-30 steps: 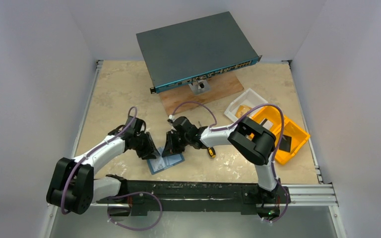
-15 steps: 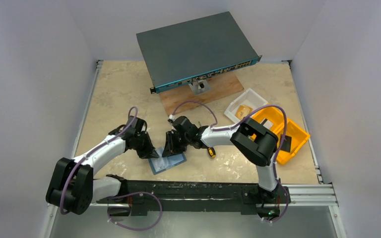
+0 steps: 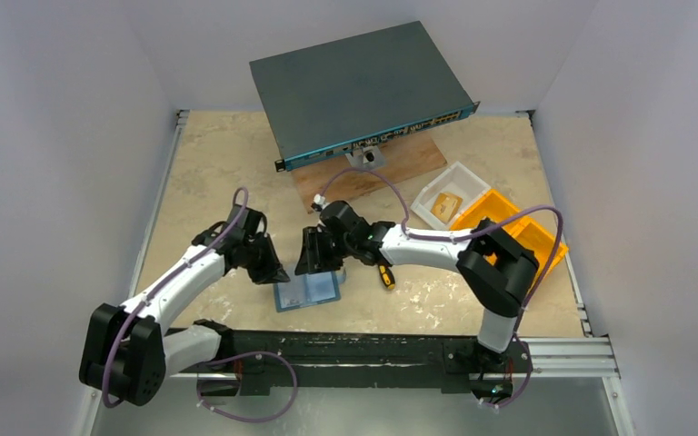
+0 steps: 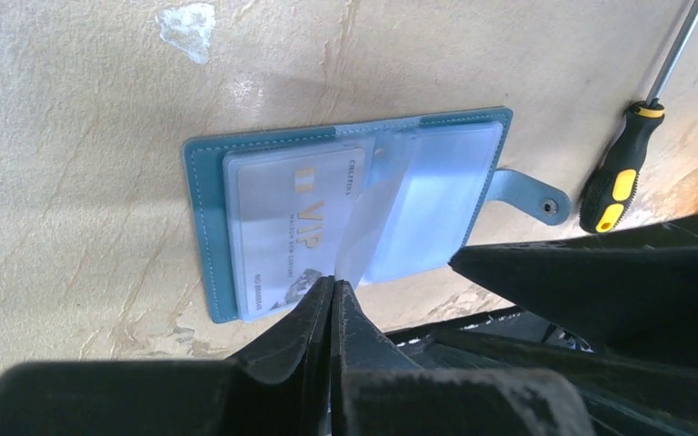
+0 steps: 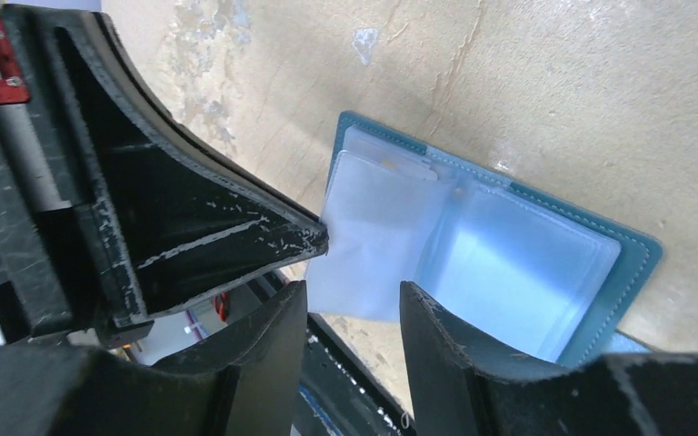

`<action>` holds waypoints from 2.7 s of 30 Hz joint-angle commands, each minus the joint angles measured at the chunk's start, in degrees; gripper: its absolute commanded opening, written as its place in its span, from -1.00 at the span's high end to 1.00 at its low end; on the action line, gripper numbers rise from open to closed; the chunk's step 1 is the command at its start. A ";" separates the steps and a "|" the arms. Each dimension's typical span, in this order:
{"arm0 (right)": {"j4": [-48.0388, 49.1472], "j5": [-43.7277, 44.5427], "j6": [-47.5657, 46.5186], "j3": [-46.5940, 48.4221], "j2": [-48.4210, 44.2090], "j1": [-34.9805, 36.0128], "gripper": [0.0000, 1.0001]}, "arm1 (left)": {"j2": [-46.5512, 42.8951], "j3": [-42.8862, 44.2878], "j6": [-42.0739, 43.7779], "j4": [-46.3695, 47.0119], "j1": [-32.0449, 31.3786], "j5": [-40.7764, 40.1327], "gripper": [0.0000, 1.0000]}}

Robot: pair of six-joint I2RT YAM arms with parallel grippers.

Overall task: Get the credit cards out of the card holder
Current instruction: Remove the credit card from the card holder.

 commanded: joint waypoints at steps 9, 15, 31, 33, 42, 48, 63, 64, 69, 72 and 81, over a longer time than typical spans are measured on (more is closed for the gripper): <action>-7.63 13.79 -1.01 -3.86 -13.00 0.10 0.15 | 3.71 6.73 -1.76 2.04 -8.01 0.63 0.94; -8.83 15.65 -0.39 -7.54 -16.89 0.10 0.15 | 8.44 9.45 -3.65 5.44 -11.82 0.73 0.75; -10.72 19.96 0.77 -11.40 -22.12 0.11 0.15 | 20.58 12.56 -4.82 13.51 -16.19 4.33 0.03; -10.97 20.45 0.80 -11.35 -22.39 0.11 0.15 | 20.83 12.55 -4.69 13.68 -16.16 4.25 -0.05; -12.76 21.95 -0.10 -9.49 -22.13 0.11 0.15 | 15.78 13.42 -4.06 11.68 -16.12 2.98 -0.40; -12.97 21.71 -0.78 -7.57 -21.17 0.60 0.15 | 10.71 14.14 -3.22 8.24 -15.26 0.88 -0.51; -5.24 11.18 -0.62 -1.04 -8.78 4.24 0.17 | -4.43 4.36 -2.88 -2.87 -1.99 -5.98 -0.01; -4.13 9.64 -0.37 -0.80 -7.47 4.24 0.17 | -4.85 3.77 -3.24 -3.03 -1.39 -6.21 0.08; 0.85 2.90 1.23 0.23 -2.18 4.09 0.22 | -4.86 1.34 -5.50 -2.56 0.37 -8.21 0.58; 3.20 1.35 1.83 0.70 -0.01 4.06 0.25 | -3.31 0.45 -5.85 -1.40 0.73 -8.90 0.75; 6.85 -0.53 3.78 -0.72 3.08 3.16 0.28 | 1.43 -1.35 -6.24 0.82 0.73 -10.84 1.00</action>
